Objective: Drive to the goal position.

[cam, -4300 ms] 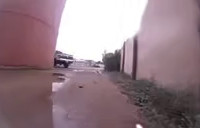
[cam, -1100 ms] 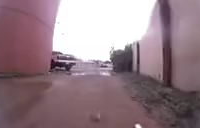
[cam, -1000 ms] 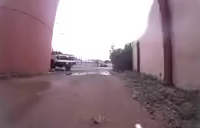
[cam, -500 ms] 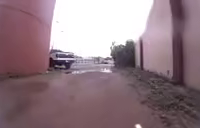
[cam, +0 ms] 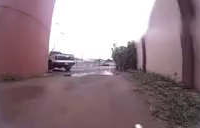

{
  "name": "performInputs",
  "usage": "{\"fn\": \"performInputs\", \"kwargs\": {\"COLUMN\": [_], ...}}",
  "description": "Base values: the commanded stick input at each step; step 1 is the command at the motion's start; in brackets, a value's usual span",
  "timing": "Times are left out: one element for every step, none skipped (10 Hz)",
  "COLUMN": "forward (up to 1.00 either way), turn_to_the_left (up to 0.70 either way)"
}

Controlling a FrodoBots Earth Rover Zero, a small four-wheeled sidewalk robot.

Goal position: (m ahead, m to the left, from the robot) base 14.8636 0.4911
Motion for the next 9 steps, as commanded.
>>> {"fn": "performInputs", "kwargs": {"forward": [0.7,0.7,0.7,0.7,0.7,0.7,0.7,0.7,0.7], "turn_to_the_left": [0.02,0.02,0.02,0.02,0.02,0.02,0.02,0.02,0.02]}}
